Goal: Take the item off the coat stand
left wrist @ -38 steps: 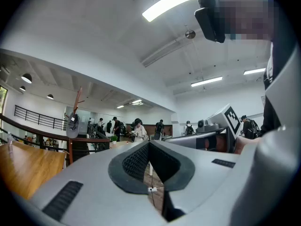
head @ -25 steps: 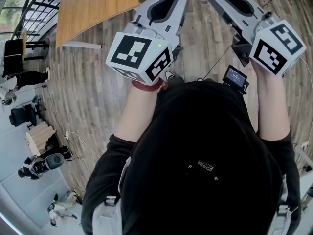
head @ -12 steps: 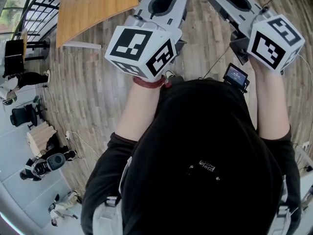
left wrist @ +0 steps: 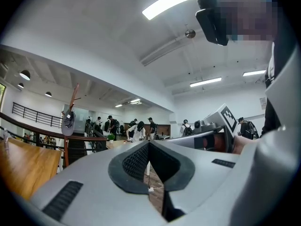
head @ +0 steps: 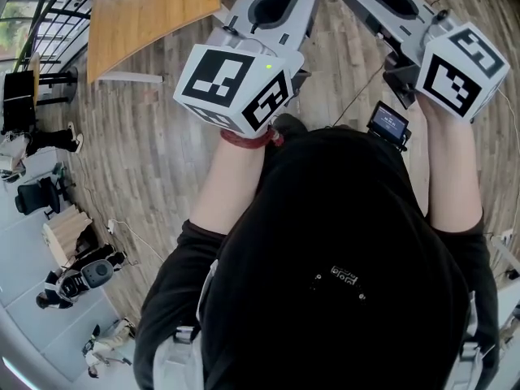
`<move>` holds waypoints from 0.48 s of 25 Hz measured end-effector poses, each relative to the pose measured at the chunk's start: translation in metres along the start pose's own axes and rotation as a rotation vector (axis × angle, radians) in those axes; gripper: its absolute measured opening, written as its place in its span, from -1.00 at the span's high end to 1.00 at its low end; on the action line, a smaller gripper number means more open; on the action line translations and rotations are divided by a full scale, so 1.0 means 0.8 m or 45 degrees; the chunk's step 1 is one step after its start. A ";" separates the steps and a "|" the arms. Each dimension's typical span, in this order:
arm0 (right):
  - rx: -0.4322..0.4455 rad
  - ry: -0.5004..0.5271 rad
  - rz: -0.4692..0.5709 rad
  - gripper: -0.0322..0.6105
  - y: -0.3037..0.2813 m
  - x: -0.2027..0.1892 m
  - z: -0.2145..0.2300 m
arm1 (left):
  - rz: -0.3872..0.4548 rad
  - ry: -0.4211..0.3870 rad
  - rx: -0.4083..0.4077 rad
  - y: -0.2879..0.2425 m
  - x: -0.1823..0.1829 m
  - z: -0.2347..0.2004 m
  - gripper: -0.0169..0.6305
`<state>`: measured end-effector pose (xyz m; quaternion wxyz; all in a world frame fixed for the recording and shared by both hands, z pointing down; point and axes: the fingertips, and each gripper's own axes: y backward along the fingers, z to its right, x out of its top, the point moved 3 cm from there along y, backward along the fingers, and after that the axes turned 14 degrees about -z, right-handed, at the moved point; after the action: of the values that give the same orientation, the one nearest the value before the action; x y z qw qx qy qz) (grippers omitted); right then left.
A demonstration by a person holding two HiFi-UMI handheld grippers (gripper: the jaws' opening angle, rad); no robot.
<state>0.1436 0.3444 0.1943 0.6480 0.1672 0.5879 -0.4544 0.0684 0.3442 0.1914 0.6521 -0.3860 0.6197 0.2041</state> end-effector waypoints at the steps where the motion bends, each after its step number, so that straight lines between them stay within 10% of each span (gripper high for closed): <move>1: 0.007 -0.004 0.003 0.85 0.000 0.000 0.001 | -0.007 -0.004 0.003 0.001 -0.001 0.000 0.93; 12: -0.061 -0.039 0.035 0.85 -0.008 0.016 0.029 | 0.013 -0.015 -0.017 -0.015 0.016 -0.039 0.93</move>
<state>0.1513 0.3187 0.1900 0.6669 0.1528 0.5862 -0.4339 0.0590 0.3108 0.1836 0.6520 -0.3863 0.6165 0.2137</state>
